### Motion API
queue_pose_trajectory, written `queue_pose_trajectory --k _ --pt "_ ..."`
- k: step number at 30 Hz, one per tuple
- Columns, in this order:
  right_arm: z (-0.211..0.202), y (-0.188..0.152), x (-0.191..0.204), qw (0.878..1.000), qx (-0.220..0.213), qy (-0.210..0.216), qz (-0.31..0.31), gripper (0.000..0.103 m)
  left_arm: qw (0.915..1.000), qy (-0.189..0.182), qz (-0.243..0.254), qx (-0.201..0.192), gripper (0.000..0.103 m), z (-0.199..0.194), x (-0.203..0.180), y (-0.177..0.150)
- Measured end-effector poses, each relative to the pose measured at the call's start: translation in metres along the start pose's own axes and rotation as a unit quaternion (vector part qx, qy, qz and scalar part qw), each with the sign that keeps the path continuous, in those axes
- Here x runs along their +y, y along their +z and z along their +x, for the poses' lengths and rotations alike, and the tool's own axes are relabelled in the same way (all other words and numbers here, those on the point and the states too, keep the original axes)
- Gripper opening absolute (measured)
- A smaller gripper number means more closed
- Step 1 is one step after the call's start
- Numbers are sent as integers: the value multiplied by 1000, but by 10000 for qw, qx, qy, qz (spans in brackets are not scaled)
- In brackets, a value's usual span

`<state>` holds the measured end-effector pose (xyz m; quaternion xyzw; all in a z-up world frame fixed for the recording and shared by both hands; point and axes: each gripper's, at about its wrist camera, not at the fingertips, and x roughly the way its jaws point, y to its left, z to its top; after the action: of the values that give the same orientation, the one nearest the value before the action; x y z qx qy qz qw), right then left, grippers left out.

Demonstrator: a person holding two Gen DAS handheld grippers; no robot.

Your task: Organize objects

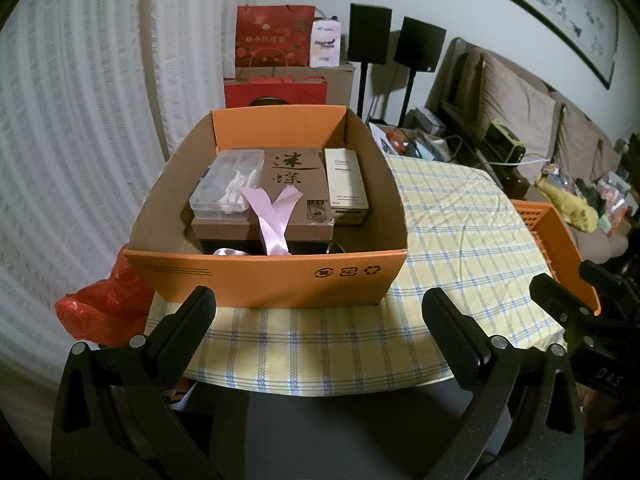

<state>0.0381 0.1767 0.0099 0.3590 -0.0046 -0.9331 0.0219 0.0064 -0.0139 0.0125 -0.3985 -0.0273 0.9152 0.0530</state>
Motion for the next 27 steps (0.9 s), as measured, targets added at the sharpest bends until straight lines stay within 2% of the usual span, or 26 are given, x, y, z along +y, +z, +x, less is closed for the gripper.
queue_pose_trajectory --k 27 --pt "0 1 -1 10000 -1 -3 1 102 9999 67 63 -52 103 -2 -1 3"
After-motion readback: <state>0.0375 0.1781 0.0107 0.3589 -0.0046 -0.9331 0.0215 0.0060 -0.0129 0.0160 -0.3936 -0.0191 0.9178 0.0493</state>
